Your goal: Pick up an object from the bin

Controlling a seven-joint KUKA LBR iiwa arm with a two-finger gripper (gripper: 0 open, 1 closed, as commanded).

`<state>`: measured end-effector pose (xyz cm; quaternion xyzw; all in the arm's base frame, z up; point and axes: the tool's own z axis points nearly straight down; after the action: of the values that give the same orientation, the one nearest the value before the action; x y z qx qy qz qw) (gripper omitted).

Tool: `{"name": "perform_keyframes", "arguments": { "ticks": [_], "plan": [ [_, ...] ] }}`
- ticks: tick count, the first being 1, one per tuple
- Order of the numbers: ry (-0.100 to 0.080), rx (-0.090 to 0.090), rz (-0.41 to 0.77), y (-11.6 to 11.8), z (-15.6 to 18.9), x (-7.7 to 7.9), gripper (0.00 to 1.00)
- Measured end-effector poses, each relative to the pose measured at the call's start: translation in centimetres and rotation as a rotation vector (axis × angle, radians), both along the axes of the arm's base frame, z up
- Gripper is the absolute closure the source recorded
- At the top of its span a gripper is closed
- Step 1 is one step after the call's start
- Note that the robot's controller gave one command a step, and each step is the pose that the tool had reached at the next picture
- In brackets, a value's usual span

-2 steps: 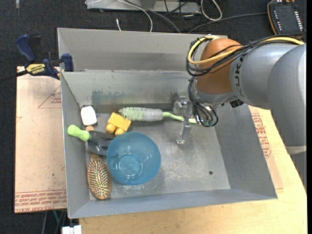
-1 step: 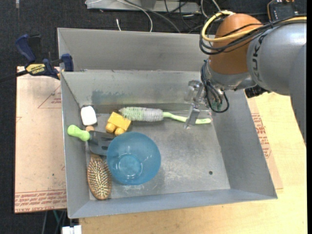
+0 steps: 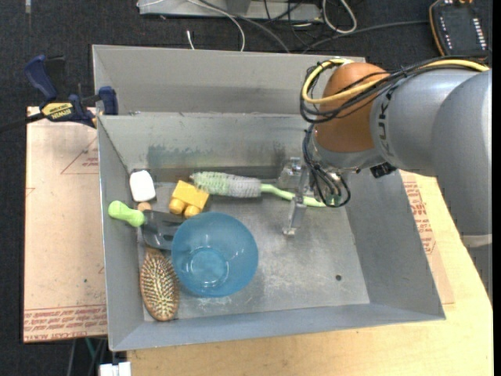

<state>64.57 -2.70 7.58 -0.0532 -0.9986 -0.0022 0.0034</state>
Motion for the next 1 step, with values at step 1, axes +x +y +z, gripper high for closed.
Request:
{"name": "perform_keyframes", "arguments": {
  "ticks": [1],
  "plan": [
    [-0.026, -0.004, -0.219, -1.3, -0.57, -0.58, 0.0]
  ]
}}
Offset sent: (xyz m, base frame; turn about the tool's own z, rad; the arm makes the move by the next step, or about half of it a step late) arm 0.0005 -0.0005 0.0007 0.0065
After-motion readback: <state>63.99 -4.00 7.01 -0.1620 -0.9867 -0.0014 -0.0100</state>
